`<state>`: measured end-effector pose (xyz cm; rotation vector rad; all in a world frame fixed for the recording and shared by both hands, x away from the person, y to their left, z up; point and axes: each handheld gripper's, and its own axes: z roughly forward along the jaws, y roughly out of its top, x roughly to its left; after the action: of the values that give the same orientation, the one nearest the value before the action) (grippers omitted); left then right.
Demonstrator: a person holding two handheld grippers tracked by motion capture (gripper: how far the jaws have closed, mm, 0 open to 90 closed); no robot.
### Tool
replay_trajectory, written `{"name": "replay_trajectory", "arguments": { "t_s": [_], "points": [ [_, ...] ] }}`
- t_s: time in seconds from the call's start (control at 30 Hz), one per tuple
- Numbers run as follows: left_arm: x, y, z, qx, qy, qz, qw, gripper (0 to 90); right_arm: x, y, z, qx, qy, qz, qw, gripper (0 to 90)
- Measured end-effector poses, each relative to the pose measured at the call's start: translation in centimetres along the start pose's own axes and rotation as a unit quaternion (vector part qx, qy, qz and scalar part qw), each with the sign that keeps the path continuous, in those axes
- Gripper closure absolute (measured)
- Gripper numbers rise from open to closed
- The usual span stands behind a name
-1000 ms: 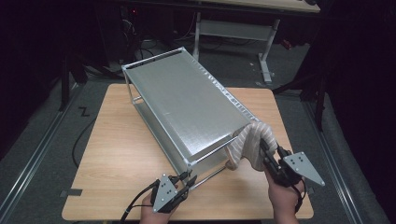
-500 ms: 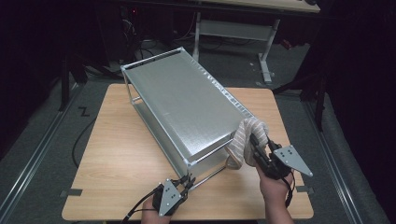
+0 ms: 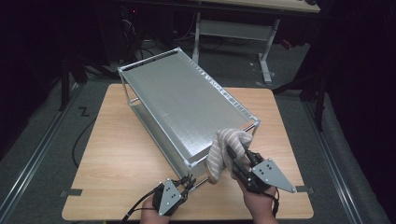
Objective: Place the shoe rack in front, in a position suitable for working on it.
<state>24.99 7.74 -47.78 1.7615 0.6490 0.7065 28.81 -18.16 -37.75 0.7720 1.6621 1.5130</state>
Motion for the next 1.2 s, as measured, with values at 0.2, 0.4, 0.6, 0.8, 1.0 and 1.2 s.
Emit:
{"name": "replay_trajectory", "arguments": {
  "t_s": [0.2,0.4,0.6,0.8,1.0,1.2],
  "points": [
    [-0.1,0.0,0.0,-0.001,-0.002,0.005,1.0,77.8,2.5,1.0,-0.2,-0.017,0.034,-0.014,0.9992,66.4],
    [-0.2,0.0,0.0,-0.001,-0.003,0.005,1.0,77.7,3.9,1.1,-0.1,-0.02,0.049,-0.028,0.9982,66.4],
    [-0.2,0.0,-0.1,0.0,-0.005,0.002,1.0,77.8,2.7,0.7,0.2,-0.011,0.024,-0.023,0.9994,66.7],
    [-0.4,0.0,-0.3,0.001,-0.004,0.002,1.0,77.8,0.7,0.2,0.4,-0.005,-0.007,-0.015,0.9999,66.9],
    [-0.4,0.0,-0.8,0.004,-0.005,0.006,1.0,77.8,-2.1,-0.3,0.5,0.001,-0.046,0.001,0.9989,66.9],
    [-0.5,-0.1,-1.2,0.005,-0.002,0.004,1.0,77.7,-4.7,-0.7,0.4,0.009,-0.082,0.012,0.9965,66.9]
  ]
}}
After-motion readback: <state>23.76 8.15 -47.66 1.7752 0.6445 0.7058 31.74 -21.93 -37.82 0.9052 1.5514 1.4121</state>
